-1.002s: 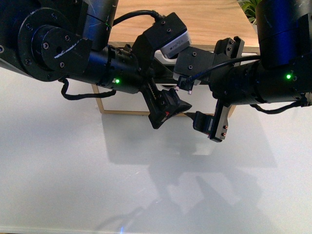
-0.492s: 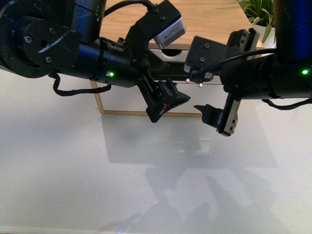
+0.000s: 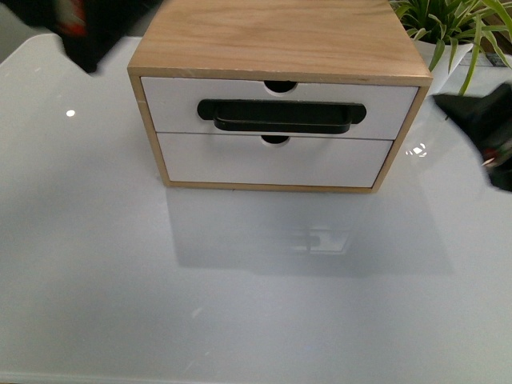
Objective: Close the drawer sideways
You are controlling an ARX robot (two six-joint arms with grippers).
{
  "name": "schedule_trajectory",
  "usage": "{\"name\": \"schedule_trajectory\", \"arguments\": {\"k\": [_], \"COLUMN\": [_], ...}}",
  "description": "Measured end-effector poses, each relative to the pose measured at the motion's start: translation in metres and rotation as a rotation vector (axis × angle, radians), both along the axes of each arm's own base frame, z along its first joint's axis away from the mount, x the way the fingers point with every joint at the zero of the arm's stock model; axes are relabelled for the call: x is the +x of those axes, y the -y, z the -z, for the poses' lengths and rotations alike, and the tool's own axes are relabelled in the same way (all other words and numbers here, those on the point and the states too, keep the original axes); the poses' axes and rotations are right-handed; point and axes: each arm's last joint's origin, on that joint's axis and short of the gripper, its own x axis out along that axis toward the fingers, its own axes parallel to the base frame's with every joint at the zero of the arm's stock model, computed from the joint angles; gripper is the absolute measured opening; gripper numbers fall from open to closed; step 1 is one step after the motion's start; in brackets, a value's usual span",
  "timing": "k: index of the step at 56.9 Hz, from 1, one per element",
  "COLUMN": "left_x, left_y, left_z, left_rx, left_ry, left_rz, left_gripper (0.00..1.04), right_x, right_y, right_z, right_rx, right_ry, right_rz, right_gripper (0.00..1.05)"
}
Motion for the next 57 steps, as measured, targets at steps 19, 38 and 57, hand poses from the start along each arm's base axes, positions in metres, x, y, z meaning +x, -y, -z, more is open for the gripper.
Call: {"name": "schedule_trajectory", "arguments": {"k": [19, 38, 57], "left_x": [-0.068, -0.115, -0.141], "left_y": [-0.052, -0.070, -0.070], "left_z": [-0.004, 0.016, 0.029], "left_rx": [-0.139, -0.147, -0.152], "left_ry": [0.044, 0.047, 0.060], "left_rz": [-0.747, -0.753, -0.749], "left_gripper": [0.57, 0.02, 0.02], "right_x": [-0.060, -0.101, -0.122], "right_y": [0.036, 0.058, 0.059], "right_z": [-0.006, 0.008, 0.014], "right_rx": [0.595, 0.638, 0.642], "right_ry": [0.223, 0.212, 0.227], "right_rz": [0.384, 0.396, 0.391], "right_gripper": [0.47, 0.02, 0.02]}}
